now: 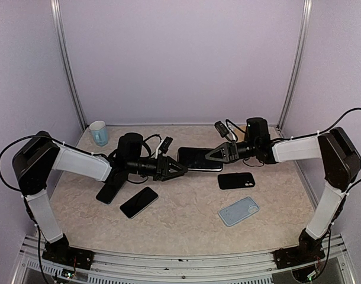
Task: Put the phone into the phone case
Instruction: Press the phone with the phone case.
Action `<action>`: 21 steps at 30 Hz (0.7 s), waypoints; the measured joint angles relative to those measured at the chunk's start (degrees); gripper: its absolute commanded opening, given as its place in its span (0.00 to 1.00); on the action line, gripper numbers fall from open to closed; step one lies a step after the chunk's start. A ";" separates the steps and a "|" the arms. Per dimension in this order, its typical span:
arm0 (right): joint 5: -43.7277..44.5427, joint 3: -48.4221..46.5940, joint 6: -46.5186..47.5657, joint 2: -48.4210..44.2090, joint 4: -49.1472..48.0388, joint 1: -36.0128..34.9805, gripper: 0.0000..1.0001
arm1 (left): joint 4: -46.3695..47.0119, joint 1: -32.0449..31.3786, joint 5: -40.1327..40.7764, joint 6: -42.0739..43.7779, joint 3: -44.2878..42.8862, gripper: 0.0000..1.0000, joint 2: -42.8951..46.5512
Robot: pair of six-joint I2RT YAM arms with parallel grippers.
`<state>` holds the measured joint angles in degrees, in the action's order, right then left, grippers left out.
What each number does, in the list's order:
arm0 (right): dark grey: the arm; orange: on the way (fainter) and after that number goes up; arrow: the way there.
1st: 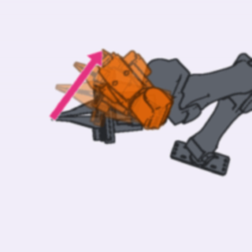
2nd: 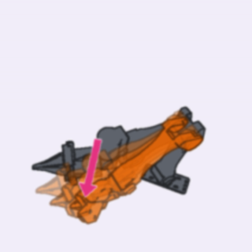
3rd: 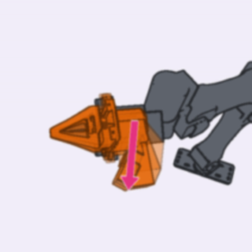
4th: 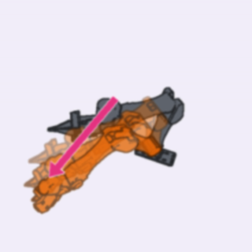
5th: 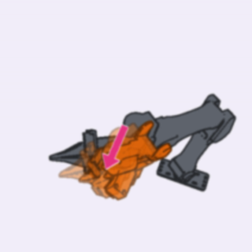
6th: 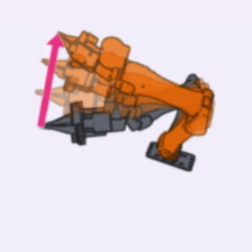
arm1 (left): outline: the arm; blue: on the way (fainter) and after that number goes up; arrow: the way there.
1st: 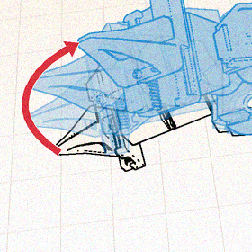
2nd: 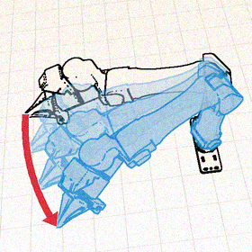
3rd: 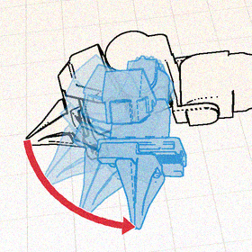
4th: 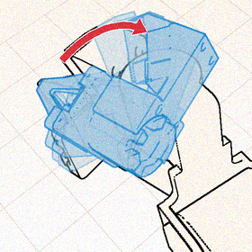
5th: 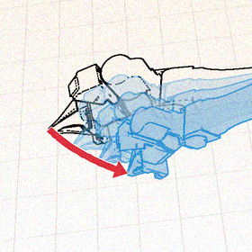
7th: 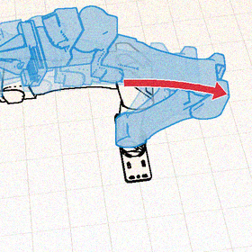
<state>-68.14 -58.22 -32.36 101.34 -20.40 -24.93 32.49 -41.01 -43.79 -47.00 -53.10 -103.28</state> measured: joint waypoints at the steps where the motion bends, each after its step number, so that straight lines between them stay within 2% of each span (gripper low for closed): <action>1: 0.00 0.00 0.24 0.00 0.26 0.00 0.00 | -0.17 0.00 0.07 -0.02 0.00 0.32 0.00; 4: -0.07 0.00 1.14 0.00 0.87 -0.02 0.00 | -0.98 -0.02 0.11 0.02 0.00 0.28 0.00; 9: -0.13 0.00 2.60 -0.02 1.57 -0.02 0.00 | -1.73 0.00 0.22 0.04 0.00 0.11 0.00; 11: -0.13 0.00 2.95 -0.07 1.66 0.00 0.00 | -1.77 0.00 0.09 0.09 0.00 0.12 0.00; 12: -0.17 0.00 3.17 -0.11 1.70 0.00 0.00 | -1.73 0.00 0.02 0.13 0.00 0.17 0.00; 17: 0.24 0.35 3.10 -0.55 2.21 -0.02 0.00 | -1.20 0.00 0.02 0.94 0.09 0.59 0.13; 19: 0.42 0.61 2.80 -0.57 2.71 0.00 0.00 | -0.96 0.02 0.07 1.33 0.26 0.68 0.46; 21: 0.50 0.68 2.58 -0.57 3.19 0.00 0.00 | -0.79 0.24 0.17 1.57 0.68 0.71 0.90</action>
<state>-67.64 -57.54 -29.78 100.77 -17.21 -24.93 31.70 -40.77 -43.62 -45.43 -52.42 -102.39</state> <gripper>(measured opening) 0.094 0.656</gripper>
